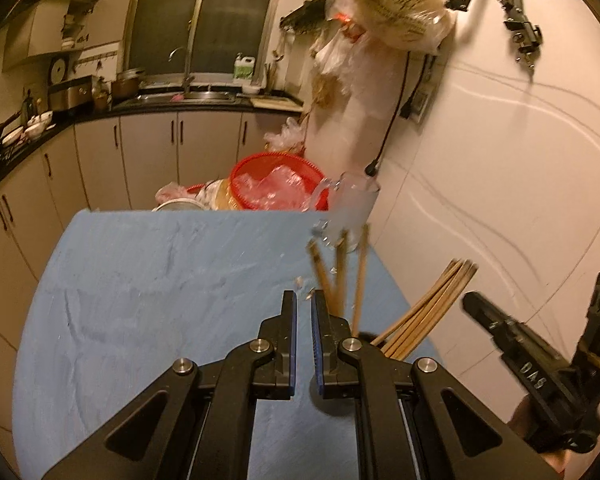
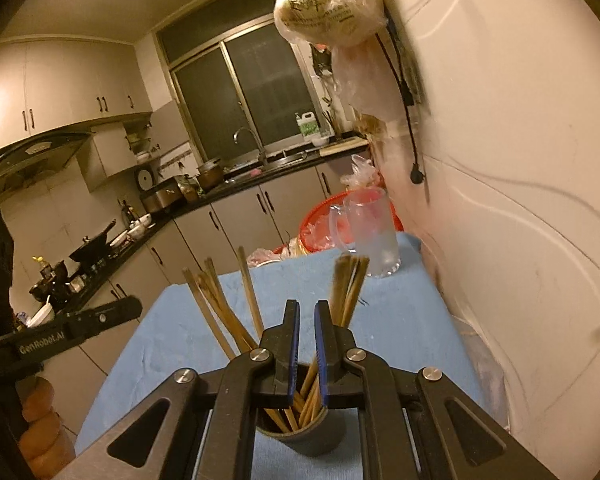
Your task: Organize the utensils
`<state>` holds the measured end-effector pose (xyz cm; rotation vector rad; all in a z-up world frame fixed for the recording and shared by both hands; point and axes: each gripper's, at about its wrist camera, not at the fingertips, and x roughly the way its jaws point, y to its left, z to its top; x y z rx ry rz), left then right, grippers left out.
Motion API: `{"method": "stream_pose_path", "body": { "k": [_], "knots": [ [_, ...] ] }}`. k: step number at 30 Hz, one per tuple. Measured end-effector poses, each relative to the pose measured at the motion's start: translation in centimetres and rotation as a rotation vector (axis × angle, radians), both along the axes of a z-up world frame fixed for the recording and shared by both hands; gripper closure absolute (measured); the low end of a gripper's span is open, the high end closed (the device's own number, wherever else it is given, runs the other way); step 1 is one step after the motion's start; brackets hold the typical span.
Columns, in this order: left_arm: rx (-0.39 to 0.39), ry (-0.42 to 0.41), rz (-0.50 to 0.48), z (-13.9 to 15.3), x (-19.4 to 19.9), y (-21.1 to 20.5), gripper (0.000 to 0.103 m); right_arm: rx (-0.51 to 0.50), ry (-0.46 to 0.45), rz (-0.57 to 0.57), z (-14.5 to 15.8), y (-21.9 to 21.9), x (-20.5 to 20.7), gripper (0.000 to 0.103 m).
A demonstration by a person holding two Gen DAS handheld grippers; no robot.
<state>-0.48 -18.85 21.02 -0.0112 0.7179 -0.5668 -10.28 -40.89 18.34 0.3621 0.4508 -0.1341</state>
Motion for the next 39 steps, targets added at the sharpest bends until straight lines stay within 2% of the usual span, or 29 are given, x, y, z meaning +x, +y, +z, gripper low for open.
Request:
{"method": "stream_pose_path", "body": {
  "k": [6, 9, 13, 16, 17, 19, 21, 23, 24, 25, 27, 30, 34, 37, 39],
  "knots": [
    [0.039, 0.022, 0.056, -2.5, -0.4, 1.8, 0.096, 0.034, -0.001, -0.023, 0.1, -0.1, -1.4, 0.092],
    [0.056, 0.033, 0.066, -3.5, -0.6, 2.4, 0.096, 0.026, 0.006, -0.035, 0.2, 0.5, -2.2, 0.087],
    [0.085, 0.027, 0.084, -4.5, -1.0, 2.9, 0.096, 0.016, 0.026, -0.05, -0.2, 1.3, -2.8, 0.07],
    [0.099, 0.031, 0.089, -5.2, -1.2, 3.1, 0.096, 0.003, 0.047, -0.058, -0.8, 2.2, -3.3, 0.063],
    [0.105, 0.028, 0.092, -5.4, -1.3, 3.1, 0.096, -0.002, 0.058, -0.062, -0.8, 2.5, -3.2, 0.054],
    [0.116, 0.021, 0.095, -5.7, -1.5, 3.2, 0.096, -0.008, 0.07, -0.074, -1.2, 2.8, -3.3, 0.045],
    [0.127, 0.011, 0.102, -5.9, -1.7, 3.3, 0.095, -0.03, 0.078, -0.089, -1.5, 3.2, -3.7, 0.045],
    [0.135, 0.001, 0.111, -6.0, -1.9, 3.6, 0.09, -0.045, 0.089, -0.105, -1.6, 3.5, -3.9, 0.038],
    [0.138, -0.003, 0.116, -6.1, -1.9, 3.7, 0.081, -0.046, 0.093, -0.115, -1.7, 3.6, -4.2, 0.036],
    [0.139, -0.004, 0.12, -6.2, -2.0, 3.9, 0.065, -0.052, 0.097, -0.13, -1.8, 3.8, -4.4, 0.034],
    [0.141, -0.02, 0.133, -6.3, -2.5, 4.3, 0.048, -0.081, 0.11, -0.161, -2.0, 4.2, -4.9, 0.032],
    [0.176, -0.064, 0.155, -6.4, -3.4, 4.7, 0.045, -0.099, 0.136, -0.183, -2.6, 4.8, -5.5, 0.031],
    [0.204, -0.097, 0.179, -6.4, -4.7, 5.7, 0.023, -0.095, 0.154, -0.21, -3.4, 5.5, -6.6, 0.029],
    [0.248, -0.147, 0.214, -6.4, -5.8, 6.2, 0.013, -0.109, 0.145, -0.242, -3.6, 6.5, -7.7, 0.028],
    [0.278, -0.171, 0.227, -6.5, -6.7, 6.5, 0.012, -0.112, 0.14, -0.263, -3.8, 7.0, -8.5, 0.027]
  ]
}}
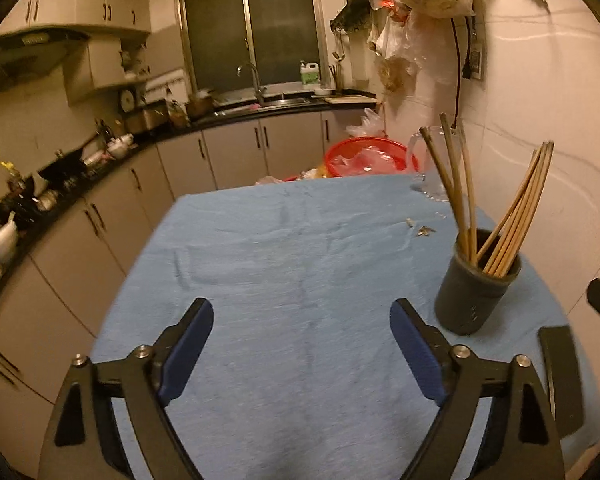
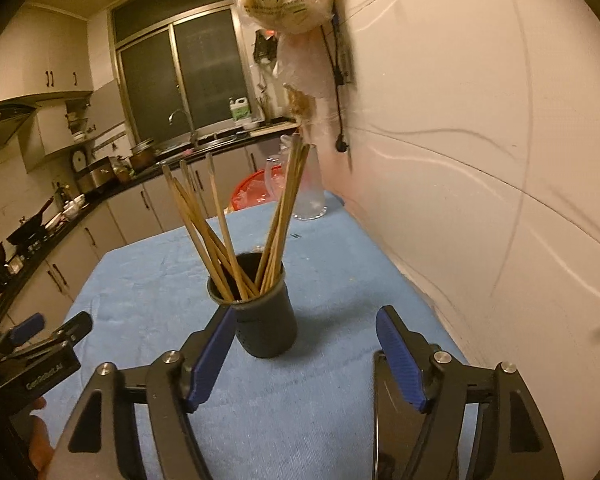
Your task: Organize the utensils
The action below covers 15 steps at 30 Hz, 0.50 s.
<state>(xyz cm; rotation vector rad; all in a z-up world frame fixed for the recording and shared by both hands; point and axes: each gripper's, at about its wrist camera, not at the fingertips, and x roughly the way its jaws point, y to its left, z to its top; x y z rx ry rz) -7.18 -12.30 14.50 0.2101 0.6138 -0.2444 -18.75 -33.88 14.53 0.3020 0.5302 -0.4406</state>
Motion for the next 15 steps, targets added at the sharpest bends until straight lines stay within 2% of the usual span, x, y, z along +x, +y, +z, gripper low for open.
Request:
{"method": "stream_pose_path", "body": {
  "k": [4, 6, 8, 15],
  "knots": [
    [0.076, 0.009, 0.006, -0.4, -1.0, 0.1, 0.011, 0.008, -0.005, -0.045, -0.4, 1.1, -1.7, 0.027],
    [0.108, 0.008, 0.007, -0.8, -1.6, 0.2, 0.011, -0.042, -0.012, -0.071, -0.4, 2.1, -2.4, 0.027],
    [0.108, -0.01, 0.011, -0.9, -2.4, 0.8, 0.011, -0.083, -0.019, -0.07, -0.3, 3.1, -2.9, 0.027],
    [0.079, -0.023, -0.003, -1.0, -3.8, 2.0, 0.011, -0.128, -0.019, -0.037, 0.0, 4.8, -3.5, 0.027]
  ]
}}
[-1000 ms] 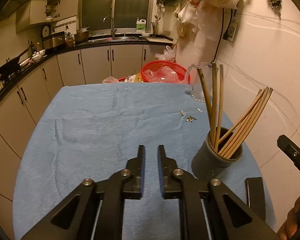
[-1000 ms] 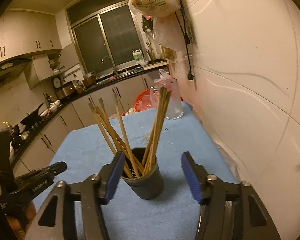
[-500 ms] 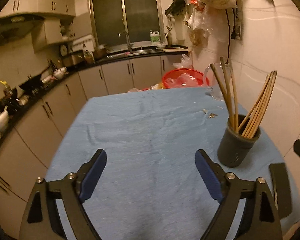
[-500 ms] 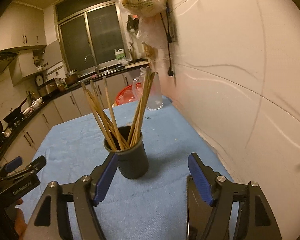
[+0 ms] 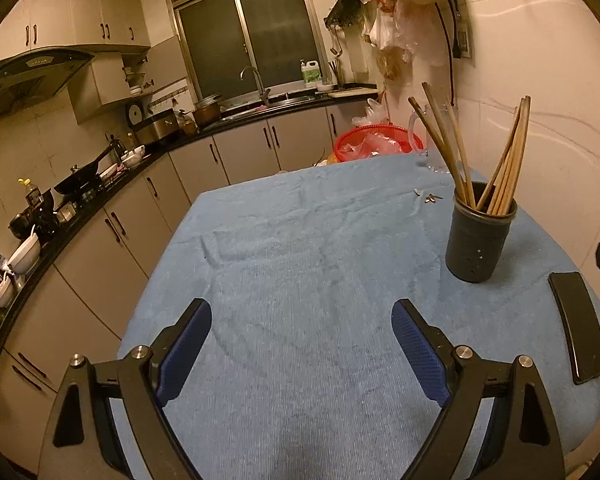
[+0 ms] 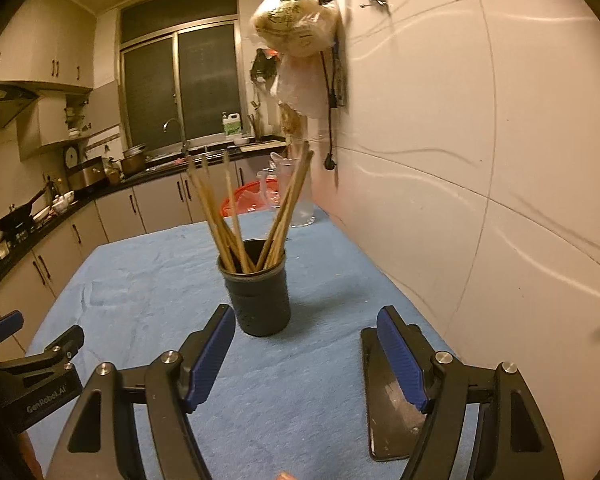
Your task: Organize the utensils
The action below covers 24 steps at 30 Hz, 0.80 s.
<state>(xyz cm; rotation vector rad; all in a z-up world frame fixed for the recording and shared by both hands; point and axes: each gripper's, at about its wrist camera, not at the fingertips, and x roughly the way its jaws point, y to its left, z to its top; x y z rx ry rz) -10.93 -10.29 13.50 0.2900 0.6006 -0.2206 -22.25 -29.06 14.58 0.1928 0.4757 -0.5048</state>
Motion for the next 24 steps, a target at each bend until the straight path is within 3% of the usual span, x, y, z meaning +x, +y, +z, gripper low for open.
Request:
{"method": "stream_pose_path", "body": {
  "k": [24],
  "knots": [
    [-0.004, 0.039, 0.003, -1.7, -0.1, 0.9, 0.011, -0.04, 0.04, 0.022, -0.5, 1.6, 1.2, 0.027]
  ]
}}
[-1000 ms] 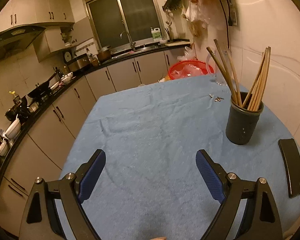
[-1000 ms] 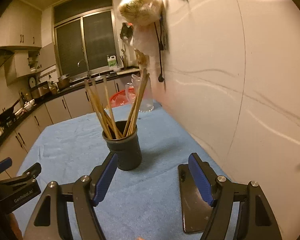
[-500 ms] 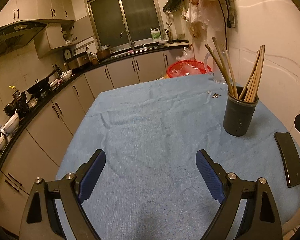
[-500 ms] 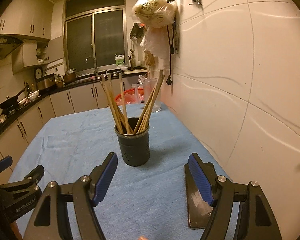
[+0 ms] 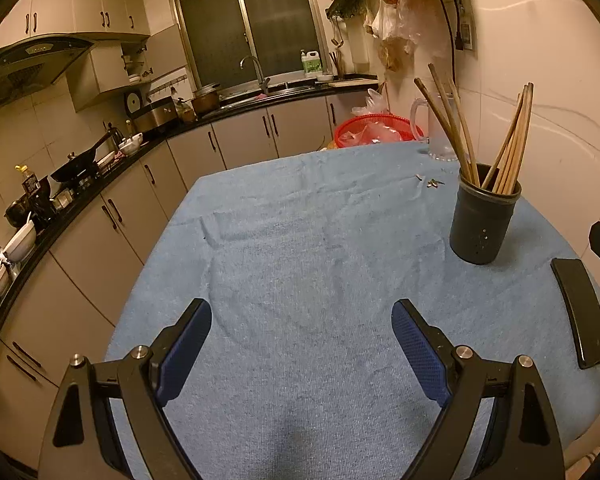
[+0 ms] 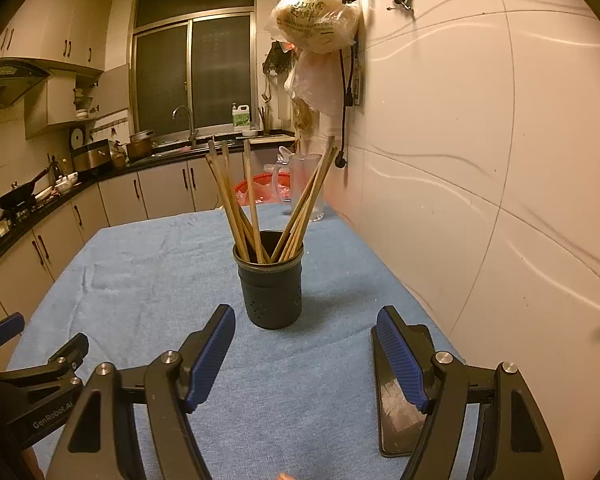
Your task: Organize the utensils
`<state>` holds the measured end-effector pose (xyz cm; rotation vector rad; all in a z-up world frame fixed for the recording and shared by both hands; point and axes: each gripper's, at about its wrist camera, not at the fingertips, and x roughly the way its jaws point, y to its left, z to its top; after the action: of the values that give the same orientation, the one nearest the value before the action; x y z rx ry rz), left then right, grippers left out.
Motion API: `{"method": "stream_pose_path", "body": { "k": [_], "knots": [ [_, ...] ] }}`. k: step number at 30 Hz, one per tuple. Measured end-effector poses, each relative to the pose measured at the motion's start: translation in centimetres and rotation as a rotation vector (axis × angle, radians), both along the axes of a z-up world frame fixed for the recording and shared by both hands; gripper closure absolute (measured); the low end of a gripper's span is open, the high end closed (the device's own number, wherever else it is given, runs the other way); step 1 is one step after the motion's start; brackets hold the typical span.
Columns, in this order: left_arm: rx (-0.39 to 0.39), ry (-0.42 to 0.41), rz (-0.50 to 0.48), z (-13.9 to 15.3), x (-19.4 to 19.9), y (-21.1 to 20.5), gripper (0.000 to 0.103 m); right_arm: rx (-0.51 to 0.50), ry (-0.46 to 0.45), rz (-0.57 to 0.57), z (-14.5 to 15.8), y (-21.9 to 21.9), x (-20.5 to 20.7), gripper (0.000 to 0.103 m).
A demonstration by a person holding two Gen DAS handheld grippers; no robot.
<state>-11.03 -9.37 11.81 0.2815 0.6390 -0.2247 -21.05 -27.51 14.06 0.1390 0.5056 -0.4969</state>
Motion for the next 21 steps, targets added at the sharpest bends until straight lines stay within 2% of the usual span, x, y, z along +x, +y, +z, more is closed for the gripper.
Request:
{"method": "stream_pose_path", "body": {
  "k": [21],
  "knots": [
    [0.004, 0.014, 0.0, -0.7, 0.2, 0.1, 0.011, 0.026, 0.042, -0.004, -1.1, -0.4, 0.7, 0.027]
  ]
}}
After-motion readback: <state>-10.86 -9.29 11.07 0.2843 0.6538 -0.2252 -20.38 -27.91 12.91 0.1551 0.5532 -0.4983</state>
